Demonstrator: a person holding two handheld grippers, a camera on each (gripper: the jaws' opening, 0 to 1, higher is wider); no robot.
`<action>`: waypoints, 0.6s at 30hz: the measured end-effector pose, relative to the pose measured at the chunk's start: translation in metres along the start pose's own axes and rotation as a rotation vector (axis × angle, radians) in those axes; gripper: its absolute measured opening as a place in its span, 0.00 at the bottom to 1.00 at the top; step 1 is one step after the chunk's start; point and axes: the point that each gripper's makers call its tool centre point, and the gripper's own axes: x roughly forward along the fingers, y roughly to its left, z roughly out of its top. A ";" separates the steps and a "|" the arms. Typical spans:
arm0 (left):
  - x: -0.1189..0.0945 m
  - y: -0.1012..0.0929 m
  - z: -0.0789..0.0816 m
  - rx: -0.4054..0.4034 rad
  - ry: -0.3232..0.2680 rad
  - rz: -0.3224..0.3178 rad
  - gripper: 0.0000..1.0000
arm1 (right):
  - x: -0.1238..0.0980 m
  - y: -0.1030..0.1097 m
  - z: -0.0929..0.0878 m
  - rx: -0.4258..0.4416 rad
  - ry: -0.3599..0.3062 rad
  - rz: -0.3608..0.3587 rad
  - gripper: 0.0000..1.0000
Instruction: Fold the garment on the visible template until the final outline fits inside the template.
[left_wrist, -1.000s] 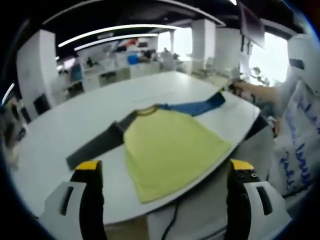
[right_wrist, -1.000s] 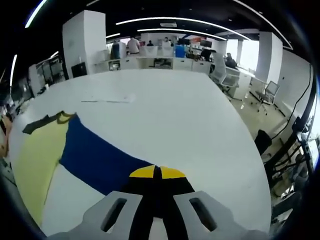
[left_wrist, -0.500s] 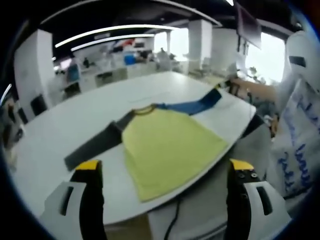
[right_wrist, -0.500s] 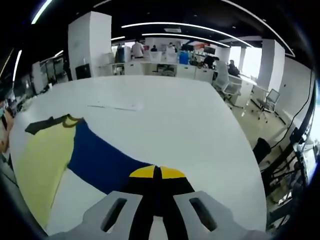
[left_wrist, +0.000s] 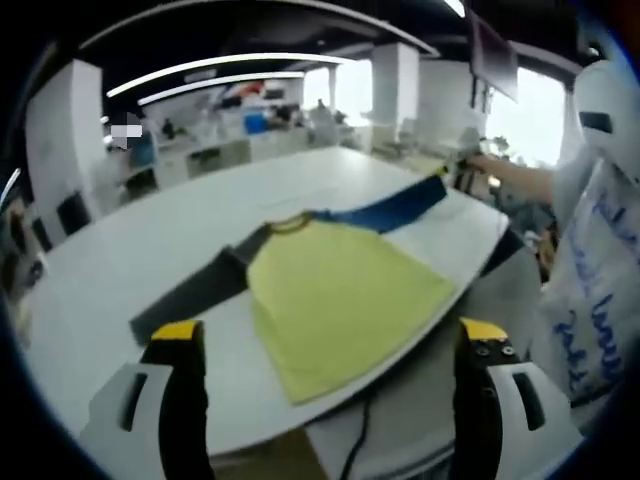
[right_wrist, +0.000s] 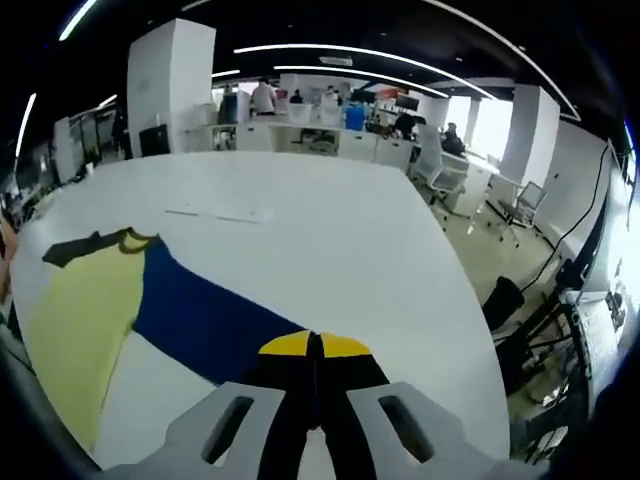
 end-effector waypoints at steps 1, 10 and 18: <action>-0.001 0.001 0.000 0.001 0.000 -0.001 0.99 | -0.001 -0.001 0.001 -0.002 -0.001 -0.006 0.01; -0.006 0.012 -0.005 0.006 -0.003 -0.010 0.99 | -0.014 -0.002 0.007 -0.013 0.000 -0.031 0.01; -0.005 0.016 -0.008 0.008 -0.019 -0.026 0.99 | -0.026 0.004 0.016 -0.035 -0.003 -0.045 0.01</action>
